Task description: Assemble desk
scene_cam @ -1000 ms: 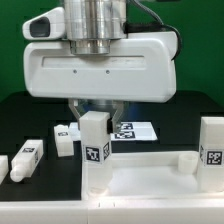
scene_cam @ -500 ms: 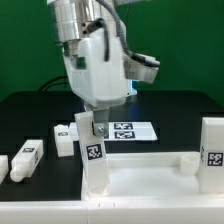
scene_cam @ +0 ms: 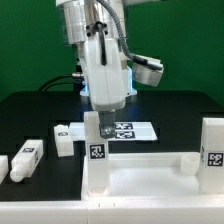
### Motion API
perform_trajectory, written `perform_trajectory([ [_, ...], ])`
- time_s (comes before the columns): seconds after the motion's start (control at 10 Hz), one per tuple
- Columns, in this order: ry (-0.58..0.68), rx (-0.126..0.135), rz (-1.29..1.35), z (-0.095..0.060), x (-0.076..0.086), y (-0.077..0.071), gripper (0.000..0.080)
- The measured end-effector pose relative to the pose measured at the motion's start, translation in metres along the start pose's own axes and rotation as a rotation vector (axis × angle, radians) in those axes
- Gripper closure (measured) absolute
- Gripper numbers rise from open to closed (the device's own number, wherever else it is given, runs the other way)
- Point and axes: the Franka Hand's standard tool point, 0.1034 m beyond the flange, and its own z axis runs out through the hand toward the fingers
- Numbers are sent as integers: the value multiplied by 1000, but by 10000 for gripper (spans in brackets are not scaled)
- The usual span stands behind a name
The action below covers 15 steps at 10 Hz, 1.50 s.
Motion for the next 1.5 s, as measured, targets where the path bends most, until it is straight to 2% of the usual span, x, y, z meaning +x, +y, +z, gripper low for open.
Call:
perform_trajectory([
  [0.1,-2,-7,-194,0,0,1,336],
  [0.2,-3,-10,-354,1,3,4,194],
  [0.3,-4,-11,-436,1,4,5,164],
  [0.6,-3,-14,-639,1,5,6,151],
  [0.9,23,-21,-1066,-7,11,-3,151],
  [1.0,26,-21,-1046,-6,11,-3,151],
  [1.1,27,-21,-1010,-6,12,-2,274],
  [1.2,27,-22,-1013,-6,12,-2,274],
  [1.3,26,-20,-972,-5,12,-2,413],
  [1.4,28,-21,-897,-5,14,-2,514],
  [1.5,29,-20,-812,-5,14,-1,514],
])
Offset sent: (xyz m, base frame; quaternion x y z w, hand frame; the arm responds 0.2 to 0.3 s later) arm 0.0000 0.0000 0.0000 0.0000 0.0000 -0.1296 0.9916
